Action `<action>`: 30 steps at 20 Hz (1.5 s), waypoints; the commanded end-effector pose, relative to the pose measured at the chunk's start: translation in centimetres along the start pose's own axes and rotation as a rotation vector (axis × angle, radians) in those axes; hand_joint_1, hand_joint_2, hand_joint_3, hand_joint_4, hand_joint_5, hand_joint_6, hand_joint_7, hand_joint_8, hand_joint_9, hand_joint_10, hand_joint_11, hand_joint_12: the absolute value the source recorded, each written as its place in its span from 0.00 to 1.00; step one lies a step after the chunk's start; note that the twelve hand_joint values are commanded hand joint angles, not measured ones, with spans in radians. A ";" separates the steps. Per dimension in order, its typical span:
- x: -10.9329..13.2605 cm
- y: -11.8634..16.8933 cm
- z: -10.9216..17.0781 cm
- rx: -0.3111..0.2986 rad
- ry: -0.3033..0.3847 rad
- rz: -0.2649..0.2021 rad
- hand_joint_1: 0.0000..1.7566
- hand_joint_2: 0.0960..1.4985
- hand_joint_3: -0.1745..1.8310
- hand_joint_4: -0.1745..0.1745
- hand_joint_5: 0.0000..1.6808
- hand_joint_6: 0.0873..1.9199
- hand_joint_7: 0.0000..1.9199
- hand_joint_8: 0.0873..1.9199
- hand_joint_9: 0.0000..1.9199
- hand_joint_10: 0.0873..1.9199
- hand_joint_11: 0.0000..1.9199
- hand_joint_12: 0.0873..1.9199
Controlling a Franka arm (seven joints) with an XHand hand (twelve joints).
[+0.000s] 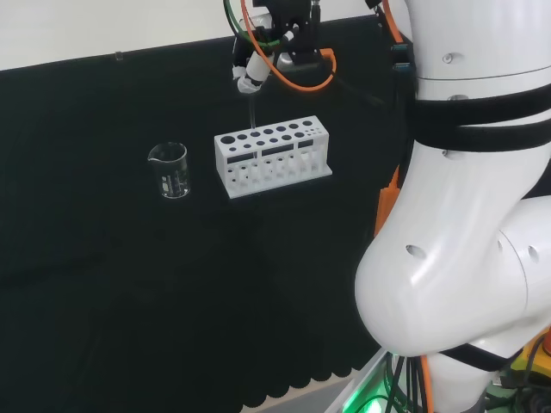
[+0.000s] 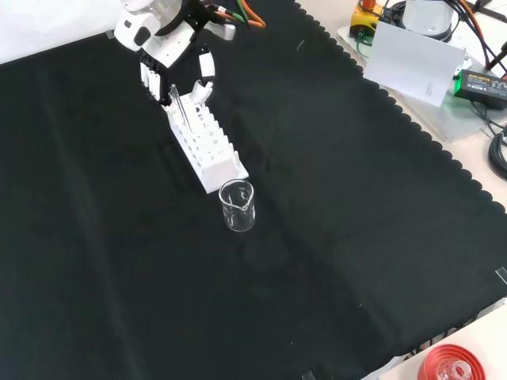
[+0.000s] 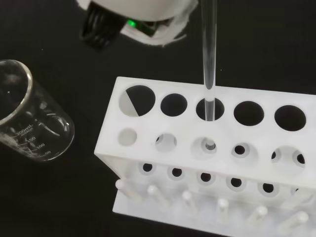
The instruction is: Take the glass rod from the white test tube rack.
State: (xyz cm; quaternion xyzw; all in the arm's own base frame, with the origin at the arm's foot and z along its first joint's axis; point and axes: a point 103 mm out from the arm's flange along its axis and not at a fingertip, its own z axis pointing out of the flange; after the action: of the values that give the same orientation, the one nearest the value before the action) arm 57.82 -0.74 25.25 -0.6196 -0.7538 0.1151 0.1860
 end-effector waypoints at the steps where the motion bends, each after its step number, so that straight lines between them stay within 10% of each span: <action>1: 1.8 0.8 -1.2 -0.040 -0.065 -0.004 0.66 0.44 0.39 0.03 0.57 0.39 0.48 0.34 0.63 0.26 0.56 0.57; 3: 1.4 0.8 -0.8 -0.128 -0.031 -0.018 0.67 0.54 0.29 0.00 0.62 0.42 0.54 0.34 0.70 0.24 0.67 0.48; 10: 4.1 0.6 -1.4 -0.208 -0.131 -0.020 0.82 0.33 0.50 0.01 0.64 0.43 0.64 0.36 0.76 0.34 0.78 0.31; 13: 3.4 0.0 -1.8 -0.307 -0.144 -0.017 0.87 0.27 0.52 0.00 0.72 0.28 0.70 0.26 0.78 0.30 0.74 0.36; 18: 2.4 -2.5 -2.9 -0.361 -0.125 0.029 0.88 0.59 0.12 0.00 0.69 0.18 0.69 0.16 0.69 0.37 0.60 0.42; 30: 5.3 -8.2 -6.1 -0.364 -0.134 0.069 0.88 0.62 0.09 0.00 0.66 0.22 0.67 0.20 0.67 0.39 0.58 0.42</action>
State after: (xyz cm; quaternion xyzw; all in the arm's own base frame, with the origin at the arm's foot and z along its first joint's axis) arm 54.84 1.38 32.72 -0.6496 -0.7600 0.0133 0.0145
